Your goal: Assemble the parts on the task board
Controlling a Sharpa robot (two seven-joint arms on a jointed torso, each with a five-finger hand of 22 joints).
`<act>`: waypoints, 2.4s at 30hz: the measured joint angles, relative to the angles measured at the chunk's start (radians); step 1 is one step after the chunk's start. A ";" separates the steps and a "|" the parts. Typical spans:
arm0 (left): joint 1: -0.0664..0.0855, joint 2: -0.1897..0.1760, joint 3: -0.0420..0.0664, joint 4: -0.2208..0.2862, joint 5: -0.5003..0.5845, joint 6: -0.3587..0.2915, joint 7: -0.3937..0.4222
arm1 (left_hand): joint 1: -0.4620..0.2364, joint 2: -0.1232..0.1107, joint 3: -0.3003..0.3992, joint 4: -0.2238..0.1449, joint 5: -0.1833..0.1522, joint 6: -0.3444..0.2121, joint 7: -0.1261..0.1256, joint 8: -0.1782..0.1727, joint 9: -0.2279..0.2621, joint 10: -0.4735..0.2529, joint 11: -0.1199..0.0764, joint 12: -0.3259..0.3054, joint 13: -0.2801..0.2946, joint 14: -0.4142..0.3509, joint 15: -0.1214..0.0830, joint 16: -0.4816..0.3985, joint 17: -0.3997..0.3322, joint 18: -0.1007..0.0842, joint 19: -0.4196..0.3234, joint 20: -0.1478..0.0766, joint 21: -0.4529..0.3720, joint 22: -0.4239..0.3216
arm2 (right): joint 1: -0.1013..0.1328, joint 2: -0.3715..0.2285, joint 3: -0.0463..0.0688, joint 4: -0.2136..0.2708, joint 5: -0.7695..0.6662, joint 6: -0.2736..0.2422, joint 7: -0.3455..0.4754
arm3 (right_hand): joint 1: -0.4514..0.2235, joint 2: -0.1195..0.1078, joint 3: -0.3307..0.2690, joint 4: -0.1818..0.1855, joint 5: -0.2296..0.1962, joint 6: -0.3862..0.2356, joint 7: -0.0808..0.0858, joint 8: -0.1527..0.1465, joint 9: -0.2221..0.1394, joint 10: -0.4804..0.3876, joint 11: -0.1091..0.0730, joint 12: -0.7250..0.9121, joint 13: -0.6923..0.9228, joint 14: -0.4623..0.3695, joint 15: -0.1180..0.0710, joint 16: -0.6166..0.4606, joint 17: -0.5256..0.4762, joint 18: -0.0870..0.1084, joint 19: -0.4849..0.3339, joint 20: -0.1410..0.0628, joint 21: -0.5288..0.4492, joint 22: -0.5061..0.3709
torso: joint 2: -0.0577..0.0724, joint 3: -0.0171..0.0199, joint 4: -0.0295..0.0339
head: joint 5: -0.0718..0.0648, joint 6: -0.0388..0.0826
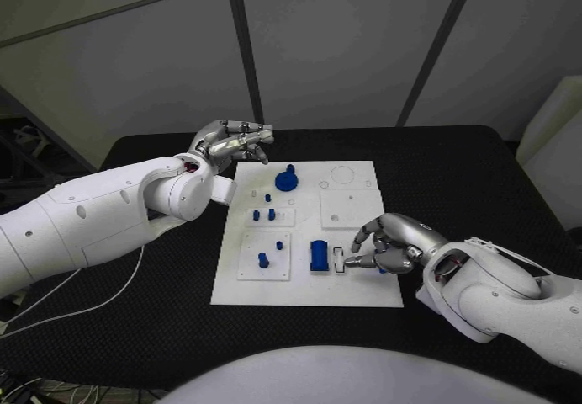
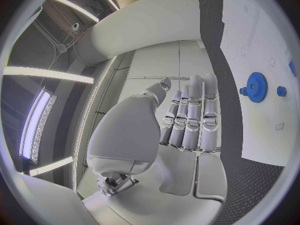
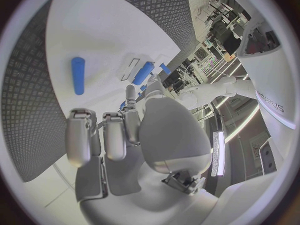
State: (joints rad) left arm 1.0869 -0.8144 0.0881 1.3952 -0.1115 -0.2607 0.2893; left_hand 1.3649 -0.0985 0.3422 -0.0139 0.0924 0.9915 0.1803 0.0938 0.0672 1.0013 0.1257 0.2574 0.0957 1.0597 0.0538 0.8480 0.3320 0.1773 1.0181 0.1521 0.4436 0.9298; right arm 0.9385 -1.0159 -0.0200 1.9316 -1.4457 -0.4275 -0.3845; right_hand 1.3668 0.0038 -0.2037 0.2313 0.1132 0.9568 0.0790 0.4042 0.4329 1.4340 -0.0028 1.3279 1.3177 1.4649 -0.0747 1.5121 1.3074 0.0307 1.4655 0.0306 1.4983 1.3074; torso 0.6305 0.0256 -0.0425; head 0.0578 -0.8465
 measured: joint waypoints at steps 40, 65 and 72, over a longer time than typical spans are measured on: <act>-0.012 -0.010 -0.001 0.008 0.000 0.000 0.000 | 0.000 0.000 0.000 0.000 0.000 0.000 0.000 0.000 0.000 0.000 0.000 0.000 0.000 0.000 0.000 0.000 -0.001 0.000 0.000 0.000 0.000 0.000 | -0.019 -0.066 0.000 -0.043 -0.104 0.030 -0.154 | 0.027 0.011 -0.036 0.036 0.193 0.084 0.001 -0.122 -0.080 -0.016 0.016 -0.062 0.130 0.000 0.011 -0.014 0.000 0.000 0.000 0.014 -0.016 0.000 | -0.003 0.0018 -0.0042 | -0.054 0.001; -0.012 -0.012 -0.001 0.008 0.000 0.001 0.000 | 0.004 0.004 0.000 0.000 0.000 0.000 0.000 0.000 0.000 -0.004 0.004 0.005 0.000 0.000 0.000 0.000 -0.002 0.000 0.000 0.000 -0.004 0.000 | -0.026 -0.017 0.013 -0.041 -0.285 0.143 -0.205 | 0.102 -0.019 -0.026 -0.022 0.148 0.101 -0.003 -0.122 -0.059 -0.019 0.005 -0.066 0.102 0.000 0.011 -0.014 0.000 0.000 0.000 0.014 -0.016 0.000 | -0.004 0.0016 -0.0042 | -0.051 -0.005; -0.012 -0.013 -0.001 0.008 0.000 0.002 0.000 | 0.004 0.004 0.000 0.000 0.000 0.000 0.000 0.000 0.000 -0.004 0.004 0.005 0.000 0.000 0.000 0.000 -0.002 0.000 0.000 0.000 -0.004 0.000 | -0.025 -0.005 0.014 -0.034 -0.354 0.188 -0.219 | 0.111 -0.020 0.004 -0.037 0.193 0.101 -0.004 -0.132 -0.060 -0.019 0.005 -0.066 0.125 0.000 0.011 -0.014 0.001 0.000 0.000 0.014 -0.016 0.000 | -0.004 0.0016 -0.0042 | -0.051 -0.004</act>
State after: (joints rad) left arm 1.0746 -0.8273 0.0873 1.4031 -0.1116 -0.2589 0.2893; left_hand 1.3689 -0.0945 0.3422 -0.0139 0.0924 0.9915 0.1803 0.0938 0.0672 0.9976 0.1294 0.2627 0.0960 1.0598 0.0538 0.8480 0.3302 0.1774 1.0181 0.1521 0.4397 0.9301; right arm 0.9133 -1.0209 -0.0060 1.8977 -1.7998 -0.2399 -0.6039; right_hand 1.4783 -0.0165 -0.1997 0.1946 0.3063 1.0581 0.0755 0.2725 0.3730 1.4146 0.0019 1.2622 1.4427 1.4649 -0.0640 1.4985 1.3081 0.0306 1.4651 0.0446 1.4825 1.3073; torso 0.6263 0.0272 -0.0467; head 0.0072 -0.8508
